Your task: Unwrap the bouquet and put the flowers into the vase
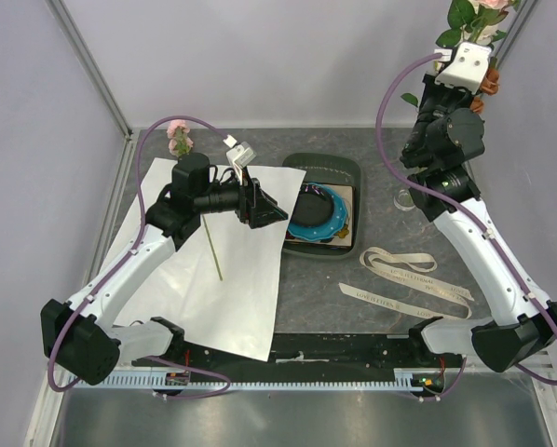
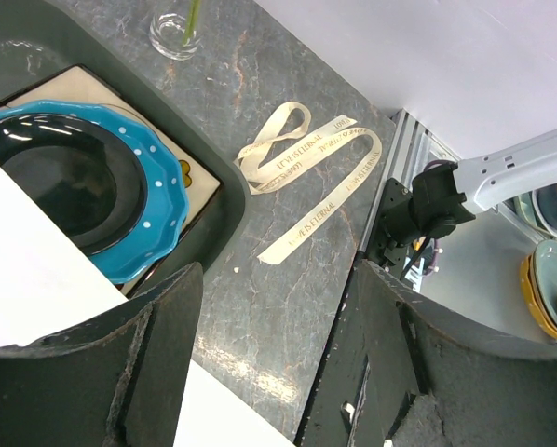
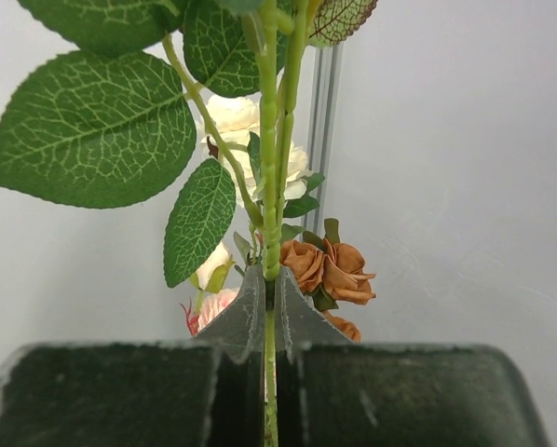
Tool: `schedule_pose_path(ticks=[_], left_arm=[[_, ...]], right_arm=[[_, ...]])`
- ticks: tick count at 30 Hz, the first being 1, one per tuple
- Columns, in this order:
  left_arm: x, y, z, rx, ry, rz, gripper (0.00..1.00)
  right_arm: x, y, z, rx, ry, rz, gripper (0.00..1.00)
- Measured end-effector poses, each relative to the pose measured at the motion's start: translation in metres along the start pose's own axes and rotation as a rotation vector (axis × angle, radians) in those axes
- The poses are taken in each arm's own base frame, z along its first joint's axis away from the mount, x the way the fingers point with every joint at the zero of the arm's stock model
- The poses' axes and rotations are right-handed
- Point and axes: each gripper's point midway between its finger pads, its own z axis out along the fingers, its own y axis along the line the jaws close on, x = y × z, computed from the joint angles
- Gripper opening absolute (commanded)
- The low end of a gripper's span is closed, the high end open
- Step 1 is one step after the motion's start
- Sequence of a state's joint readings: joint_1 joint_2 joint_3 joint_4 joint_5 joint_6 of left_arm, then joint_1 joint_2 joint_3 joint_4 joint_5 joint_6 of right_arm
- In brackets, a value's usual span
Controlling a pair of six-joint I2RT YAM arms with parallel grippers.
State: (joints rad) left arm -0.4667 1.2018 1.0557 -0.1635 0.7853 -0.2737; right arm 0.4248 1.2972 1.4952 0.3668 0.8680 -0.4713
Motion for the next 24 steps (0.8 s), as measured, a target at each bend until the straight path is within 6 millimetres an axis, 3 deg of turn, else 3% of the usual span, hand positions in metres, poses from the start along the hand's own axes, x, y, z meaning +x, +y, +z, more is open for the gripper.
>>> schedule_pose_path(ticks=[9, 20, 24], left_arm=[[0.000, 0.000, 0.000, 0.000, 0.000, 0.001, 0.74], [0.001, 0.001, 0.001, 0.000, 0.004, -0.003, 0.74], [0.002, 0.002, 0.002, -0.001, 0.008, -0.007, 0.74]], right_arm=[[0.006, -0.001, 0.003, 0.006, 0.004, 0.028, 0.00], [0.030, 0.003, 0.005, 0.007, 0.027, 0.002, 0.00], [0.047, 0.001, 0.002, 0.009, 0.047, -0.007, 0.00]])
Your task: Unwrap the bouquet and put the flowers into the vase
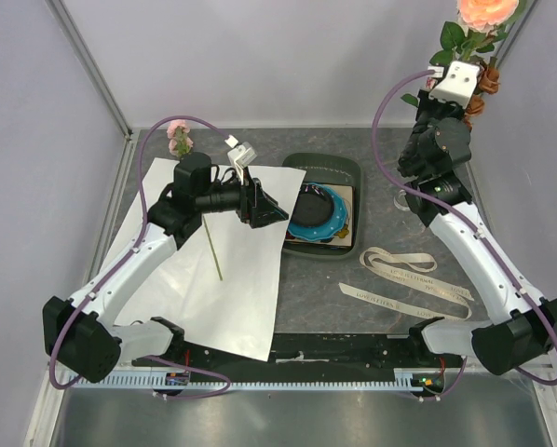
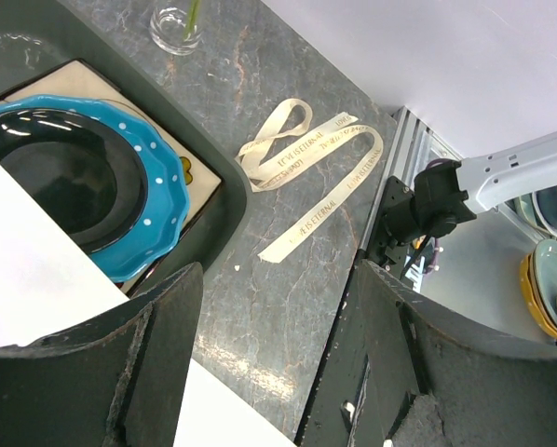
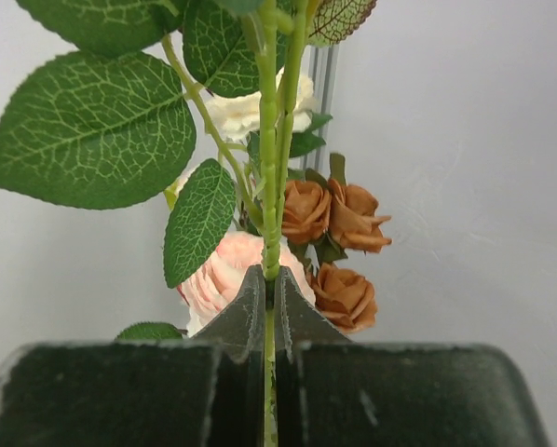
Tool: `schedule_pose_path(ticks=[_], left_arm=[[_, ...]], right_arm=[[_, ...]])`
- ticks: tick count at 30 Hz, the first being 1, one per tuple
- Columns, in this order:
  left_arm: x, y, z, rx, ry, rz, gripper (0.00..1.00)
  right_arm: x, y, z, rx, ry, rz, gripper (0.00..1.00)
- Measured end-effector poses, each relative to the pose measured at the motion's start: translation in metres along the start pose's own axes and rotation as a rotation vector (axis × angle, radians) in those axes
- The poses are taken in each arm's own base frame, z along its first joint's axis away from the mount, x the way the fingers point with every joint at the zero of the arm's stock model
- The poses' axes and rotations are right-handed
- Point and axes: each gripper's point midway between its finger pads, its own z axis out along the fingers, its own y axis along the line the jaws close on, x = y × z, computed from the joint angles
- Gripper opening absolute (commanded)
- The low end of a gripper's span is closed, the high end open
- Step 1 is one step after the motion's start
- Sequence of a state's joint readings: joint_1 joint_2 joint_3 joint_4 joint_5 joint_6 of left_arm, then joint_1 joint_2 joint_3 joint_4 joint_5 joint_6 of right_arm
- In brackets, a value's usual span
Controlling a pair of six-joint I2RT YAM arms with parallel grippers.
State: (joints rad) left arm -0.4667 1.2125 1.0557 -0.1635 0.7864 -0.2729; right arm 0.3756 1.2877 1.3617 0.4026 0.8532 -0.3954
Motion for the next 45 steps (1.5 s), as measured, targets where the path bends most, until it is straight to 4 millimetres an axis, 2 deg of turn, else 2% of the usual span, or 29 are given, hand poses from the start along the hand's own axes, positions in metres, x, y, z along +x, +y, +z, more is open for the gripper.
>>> schedule_pose_path(ticks=[6, 15, 24, 33, 45], left_arm=[[0.001, 0.001, 0.001, -0.001, 0.004, -0.004, 0.74], [0.002, 0.003, 0.002, -0.001, 0.008, -0.008, 0.74], [0.003, 0.004, 0.003, -0.001, 0.011, -0.011, 0.74], [0.003, 0.003, 0.003, 0.002, 0.012, -0.011, 0.74], [0.004, 0.002, 0.003, 0.006, 0.013, -0.012, 0.74]], right_arm=[[0.028, -0.009, -0.007, 0.011, 0.032, 0.000, 0.00], [0.068, -0.022, -0.003, 0.053, 0.082, 0.023, 0.00], [0.086, -0.029, 0.005, 0.077, 0.102, 0.049, 0.00], [0.126, -0.019, 0.005, 0.058, 0.165, 0.016, 0.00], [0.157, -0.013, 0.002, 0.054, 0.214, -0.005, 0.00]])
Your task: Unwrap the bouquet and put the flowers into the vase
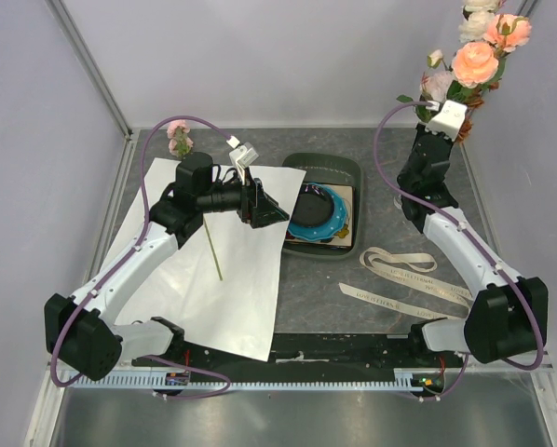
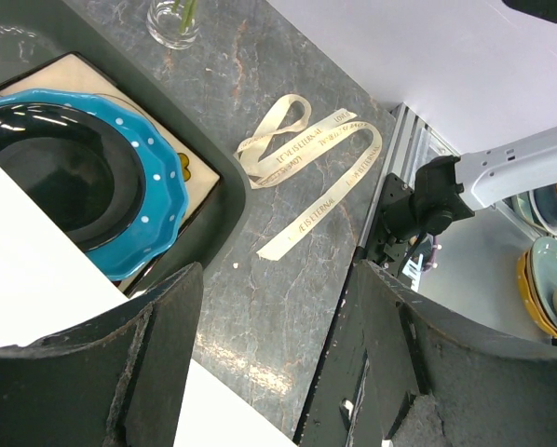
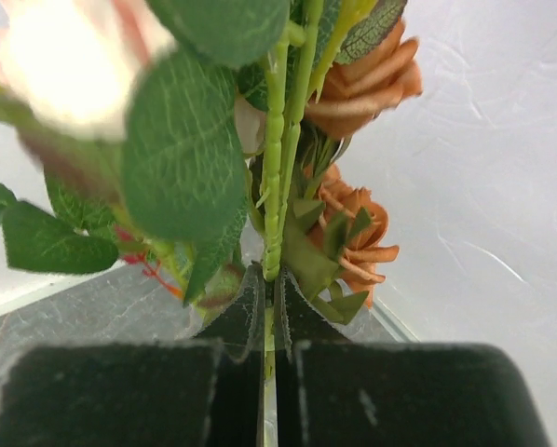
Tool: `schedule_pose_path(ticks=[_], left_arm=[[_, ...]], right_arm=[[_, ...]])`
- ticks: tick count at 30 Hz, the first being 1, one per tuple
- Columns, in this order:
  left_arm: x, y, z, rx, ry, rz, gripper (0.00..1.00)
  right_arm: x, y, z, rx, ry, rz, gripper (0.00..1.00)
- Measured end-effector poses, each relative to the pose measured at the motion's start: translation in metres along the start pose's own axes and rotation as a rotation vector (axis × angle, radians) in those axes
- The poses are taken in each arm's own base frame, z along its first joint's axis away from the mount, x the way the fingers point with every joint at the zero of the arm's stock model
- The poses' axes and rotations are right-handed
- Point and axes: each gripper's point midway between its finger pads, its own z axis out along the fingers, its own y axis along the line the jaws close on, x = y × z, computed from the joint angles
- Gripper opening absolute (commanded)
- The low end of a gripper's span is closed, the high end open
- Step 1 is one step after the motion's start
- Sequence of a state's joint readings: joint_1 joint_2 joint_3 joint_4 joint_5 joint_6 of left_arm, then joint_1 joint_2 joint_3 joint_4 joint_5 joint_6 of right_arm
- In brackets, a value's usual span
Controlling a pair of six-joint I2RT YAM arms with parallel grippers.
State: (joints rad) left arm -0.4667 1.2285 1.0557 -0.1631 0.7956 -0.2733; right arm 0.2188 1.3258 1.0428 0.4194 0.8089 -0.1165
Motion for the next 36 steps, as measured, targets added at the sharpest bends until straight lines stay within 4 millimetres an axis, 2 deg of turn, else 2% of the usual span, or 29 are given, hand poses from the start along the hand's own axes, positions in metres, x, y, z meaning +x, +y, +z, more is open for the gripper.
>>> schedule_pose_path(ticks=[3, 14, 16, 17, 20, 24, 28, 31, 32, 36], left_arm=[[0.000, 0.000, 0.000, 0.000, 0.000, 0.000, 0.74], [0.000, 0.000, 0.000, 0.000, 0.000, 0.000, 0.74], [0.000, 0.000, 0.000, 0.000, 0.000, 0.000, 0.74], [0.000, 0.000, 0.000, 0.000, 0.000, 0.000, 0.74], [0.000, 0.000, 0.000, 0.000, 0.000, 0.000, 0.74], [0.000, 0.000, 0.000, 0.000, 0.000, 0.000, 0.74], [0.000, 0.000, 0.000, 0.000, 0.000, 0.000, 0.74], [0.000, 0.000, 0.000, 0.001, 0.000, 0.000, 0.74], [0.000, 0.000, 0.000, 0.001, 0.000, 0.000, 0.74], [0.000, 0.000, 0.000, 0.001, 0.000, 0.000, 0.75]], right_arm=[[0.013, 0.002, 0.001, -0.002, 0.021, -0.013, 0.00], [0.014, 0.004, 0.001, 0.000, 0.003, 0.033, 0.00], [0.013, 0.004, 0.001, 0.000, 0.002, 0.038, 0.08], [0.013, 0.004, 0.001, 0.000, 0.002, 0.039, 0.19], [0.015, 0.004, 0.000, -0.003, 0.010, 0.039, 0.26], [0.031, 0.003, -0.003, -0.009, 0.056, -0.008, 0.38], [0.038, 0.003, -0.005, -0.015, 0.079, -0.028, 0.48], [0.040, 0.004, -0.007, -0.027, 0.091, -0.032, 0.61], [0.041, 0.003, -0.008, -0.030, 0.097, -0.032, 0.69], [0.037, 0.001, -0.013, -0.048, 0.107, -0.023, 0.90]])
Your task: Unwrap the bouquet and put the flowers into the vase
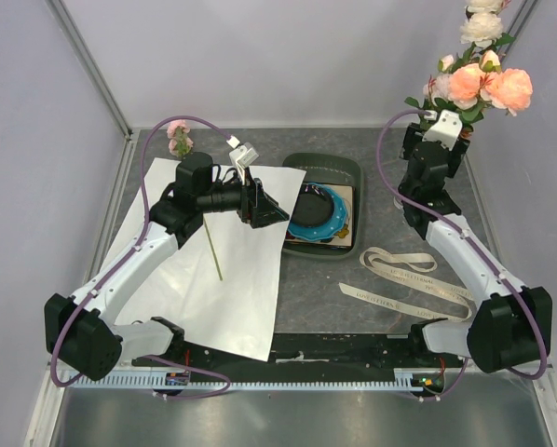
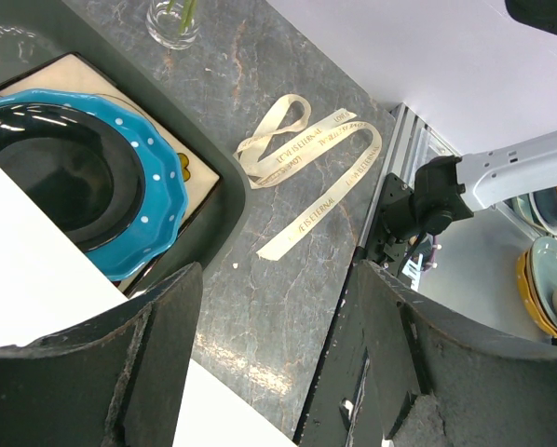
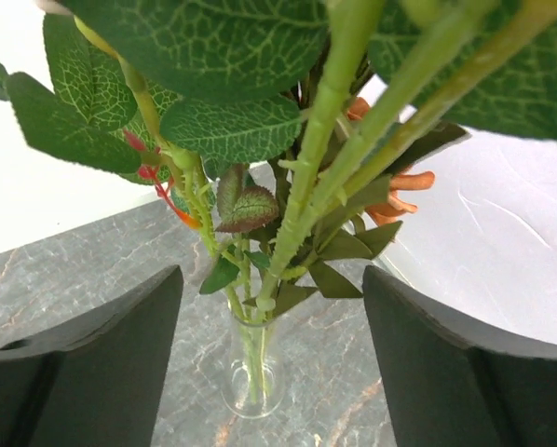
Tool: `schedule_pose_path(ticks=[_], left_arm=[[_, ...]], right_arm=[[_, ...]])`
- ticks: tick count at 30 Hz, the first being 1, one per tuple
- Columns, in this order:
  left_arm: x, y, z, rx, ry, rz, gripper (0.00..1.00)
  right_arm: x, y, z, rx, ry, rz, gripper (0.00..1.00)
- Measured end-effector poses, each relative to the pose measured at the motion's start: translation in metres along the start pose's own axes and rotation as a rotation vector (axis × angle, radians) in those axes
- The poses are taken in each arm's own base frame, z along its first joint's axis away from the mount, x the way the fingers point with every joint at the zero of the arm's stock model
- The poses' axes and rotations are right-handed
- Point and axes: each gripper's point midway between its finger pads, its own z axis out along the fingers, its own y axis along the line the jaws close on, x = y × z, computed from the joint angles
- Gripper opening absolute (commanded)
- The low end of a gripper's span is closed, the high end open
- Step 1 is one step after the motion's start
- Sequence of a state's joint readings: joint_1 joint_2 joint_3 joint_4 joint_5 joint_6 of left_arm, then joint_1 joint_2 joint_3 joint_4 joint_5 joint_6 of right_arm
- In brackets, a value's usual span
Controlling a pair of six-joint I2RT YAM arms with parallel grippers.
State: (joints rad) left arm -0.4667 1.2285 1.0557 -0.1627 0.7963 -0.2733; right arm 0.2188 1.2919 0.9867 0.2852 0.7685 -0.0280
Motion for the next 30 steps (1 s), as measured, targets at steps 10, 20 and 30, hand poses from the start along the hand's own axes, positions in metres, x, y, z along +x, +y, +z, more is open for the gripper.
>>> schedule_pose_path(ticks=[10, 20, 30], left_arm=[[-0.004, 0.005, -0.002, -0.041, -0.018, 0.006, 0.92], [-0.008, 0.157, -0.075, -0.677, -0.147, -0.283, 0.85], [0.104, 0.284, -0.145, -1.182, 0.005, -0.767, 0.54]], right_arm=[[0.007, -0.006, -0.025, -0.060, 0.089, 0.053, 0.98], [0.052, 0.001, -0.070, -0.220, 0.249, 0.118, 0.98], [0.118, 0.096, -0.170, -0.635, 0.464, 0.083, 0.98]])
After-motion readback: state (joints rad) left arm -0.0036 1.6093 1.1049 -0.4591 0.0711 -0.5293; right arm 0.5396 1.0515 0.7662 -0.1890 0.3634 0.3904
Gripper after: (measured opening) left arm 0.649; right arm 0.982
